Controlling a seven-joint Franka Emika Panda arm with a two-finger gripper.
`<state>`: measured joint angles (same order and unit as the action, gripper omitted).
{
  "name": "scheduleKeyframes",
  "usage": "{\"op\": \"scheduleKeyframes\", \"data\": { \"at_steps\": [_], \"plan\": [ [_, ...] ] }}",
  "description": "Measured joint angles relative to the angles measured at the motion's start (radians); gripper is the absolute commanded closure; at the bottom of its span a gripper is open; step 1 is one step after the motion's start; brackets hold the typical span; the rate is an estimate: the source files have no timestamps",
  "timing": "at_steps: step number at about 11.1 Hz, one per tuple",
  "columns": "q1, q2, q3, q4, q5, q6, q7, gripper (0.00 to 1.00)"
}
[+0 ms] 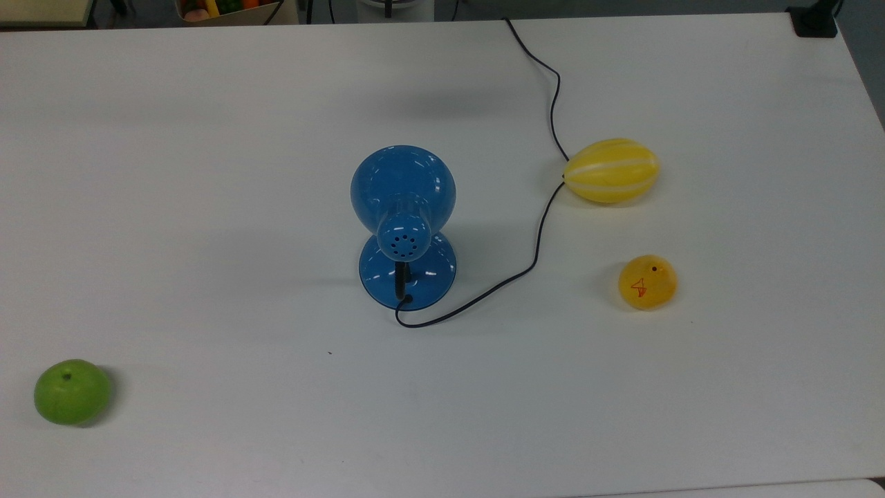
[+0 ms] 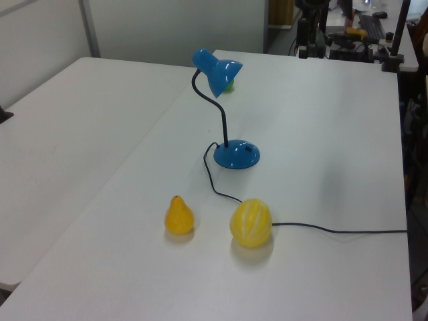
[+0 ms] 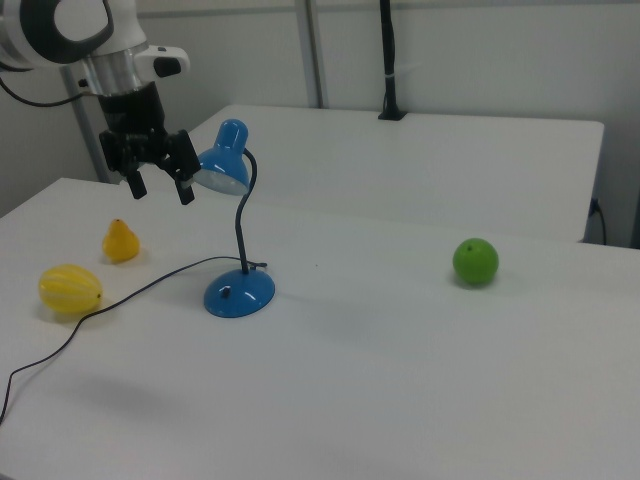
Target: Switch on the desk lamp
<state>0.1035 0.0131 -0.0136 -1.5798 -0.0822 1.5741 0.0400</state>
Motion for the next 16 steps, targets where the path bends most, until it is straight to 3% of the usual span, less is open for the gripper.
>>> {"op": "scheduleKeyframes", "data": {
  "at_steps": [9, 10, 12, 13, 16],
  "plan": [
    [-0.021, 0.0, 0.0, 0.0, 0.0, 0.0, 0.0, 0.0],
    [-0.021, 0.0, 0.0, 0.0, 0.0, 0.0, 0.0, 0.08],
    [-0.021, 0.0, 0.0, 0.0, 0.0, 0.0, 0.0, 0.84],
    [-0.021, 0.0, 0.0, 0.0, 0.0, 0.0, 0.0, 1.0],
    [-0.021, 0.0, 0.0, 0.0, 0.001, 0.0, 0.0, 1.0]
  ]
}}
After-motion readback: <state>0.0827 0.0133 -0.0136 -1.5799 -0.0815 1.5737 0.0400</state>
